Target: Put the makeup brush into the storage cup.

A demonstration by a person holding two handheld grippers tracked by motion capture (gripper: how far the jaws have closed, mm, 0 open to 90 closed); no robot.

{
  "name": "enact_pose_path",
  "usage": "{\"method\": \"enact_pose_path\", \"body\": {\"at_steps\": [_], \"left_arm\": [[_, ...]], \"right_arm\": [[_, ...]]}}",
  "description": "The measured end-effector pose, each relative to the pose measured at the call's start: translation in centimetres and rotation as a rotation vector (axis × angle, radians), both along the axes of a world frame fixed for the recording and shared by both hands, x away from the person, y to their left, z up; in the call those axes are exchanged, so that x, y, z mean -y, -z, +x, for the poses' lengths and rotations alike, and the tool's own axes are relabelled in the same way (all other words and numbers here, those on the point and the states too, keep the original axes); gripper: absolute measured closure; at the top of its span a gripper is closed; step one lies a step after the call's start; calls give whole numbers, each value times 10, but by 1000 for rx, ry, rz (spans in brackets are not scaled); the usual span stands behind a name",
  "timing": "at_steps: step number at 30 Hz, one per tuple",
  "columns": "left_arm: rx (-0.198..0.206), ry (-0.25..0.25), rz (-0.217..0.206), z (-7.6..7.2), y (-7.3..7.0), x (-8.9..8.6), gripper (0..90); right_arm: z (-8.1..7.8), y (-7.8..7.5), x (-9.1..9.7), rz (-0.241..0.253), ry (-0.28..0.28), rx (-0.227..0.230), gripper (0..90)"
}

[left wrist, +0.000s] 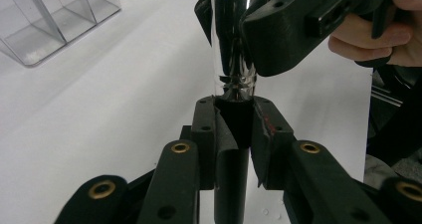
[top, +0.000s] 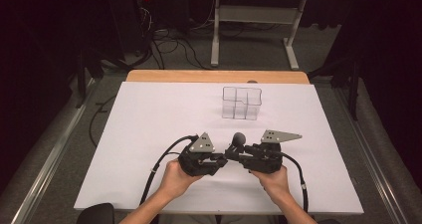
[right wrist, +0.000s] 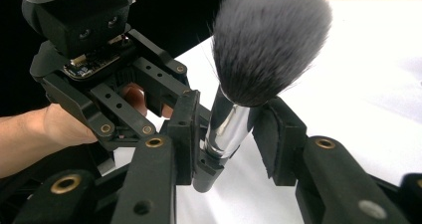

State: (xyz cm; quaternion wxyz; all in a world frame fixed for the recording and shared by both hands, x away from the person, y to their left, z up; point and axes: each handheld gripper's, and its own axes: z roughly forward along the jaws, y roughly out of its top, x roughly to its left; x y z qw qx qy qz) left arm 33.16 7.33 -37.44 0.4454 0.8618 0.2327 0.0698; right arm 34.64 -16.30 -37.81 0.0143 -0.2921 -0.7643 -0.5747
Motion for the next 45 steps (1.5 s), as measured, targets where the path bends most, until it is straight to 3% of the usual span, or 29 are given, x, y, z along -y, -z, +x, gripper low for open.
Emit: {"method": "enact_pose_path", "body": {"at_steps": [18,30,36,45], "left_arm": [[27,18,-2,-2,0,0,731],[35,-13,-47,-2,-4,-3,449],[31,-19,-64,0,-5,-6,370],[34,-46,-85,0,-9,-13,324]], "right_arm": [[2,-1,3,29,-25,-26,728],[3,-4,10,22,-6,-9,728],[4,-5,12,8,4,3,728],[4,-5,13,-3,12,10,728]]}}
